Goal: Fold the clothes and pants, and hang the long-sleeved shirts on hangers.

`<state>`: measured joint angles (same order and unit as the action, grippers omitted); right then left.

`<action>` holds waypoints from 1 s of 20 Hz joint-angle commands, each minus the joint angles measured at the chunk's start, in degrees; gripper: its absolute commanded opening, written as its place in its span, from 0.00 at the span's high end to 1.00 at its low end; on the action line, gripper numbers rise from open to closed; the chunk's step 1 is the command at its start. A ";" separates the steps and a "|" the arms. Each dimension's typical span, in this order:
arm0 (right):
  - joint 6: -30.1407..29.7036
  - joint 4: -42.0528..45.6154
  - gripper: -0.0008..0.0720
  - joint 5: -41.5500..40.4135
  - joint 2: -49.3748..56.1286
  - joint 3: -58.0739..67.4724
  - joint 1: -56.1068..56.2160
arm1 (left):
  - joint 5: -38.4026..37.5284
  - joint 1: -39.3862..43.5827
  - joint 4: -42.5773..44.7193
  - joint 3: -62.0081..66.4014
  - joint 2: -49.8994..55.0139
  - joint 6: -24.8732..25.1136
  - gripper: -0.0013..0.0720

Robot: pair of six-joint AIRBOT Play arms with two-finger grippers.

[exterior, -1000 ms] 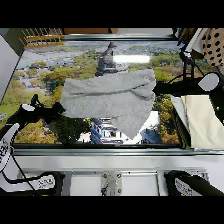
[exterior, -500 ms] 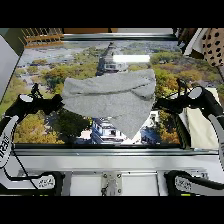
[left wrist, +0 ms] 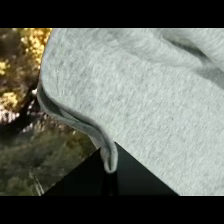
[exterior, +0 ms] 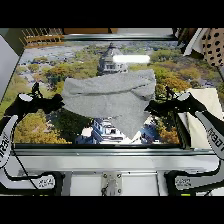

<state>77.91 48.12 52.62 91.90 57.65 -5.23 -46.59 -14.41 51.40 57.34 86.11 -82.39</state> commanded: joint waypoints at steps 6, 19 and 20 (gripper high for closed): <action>-5.09 0.39 0.95 -1.64 -1.99 1.62 1.62 | 0.76 -0.20 0.02 0.44 -0.31 0.07 0.97; -5.31 7.85 0.95 2.21 -38.86 39.95 1.64 | -2.36 -4.37 0.07 35.12 -38.49 0.13 0.97; -5.29 7.80 0.95 2.14 -41.86 39.95 1.64 | -2.27 -4.37 0.07 36.17 -41.48 0.13 0.97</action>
<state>72.60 55.48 55.11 58.33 94.02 -3.64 -49.10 -18.65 51.35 88.60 53.04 -82.35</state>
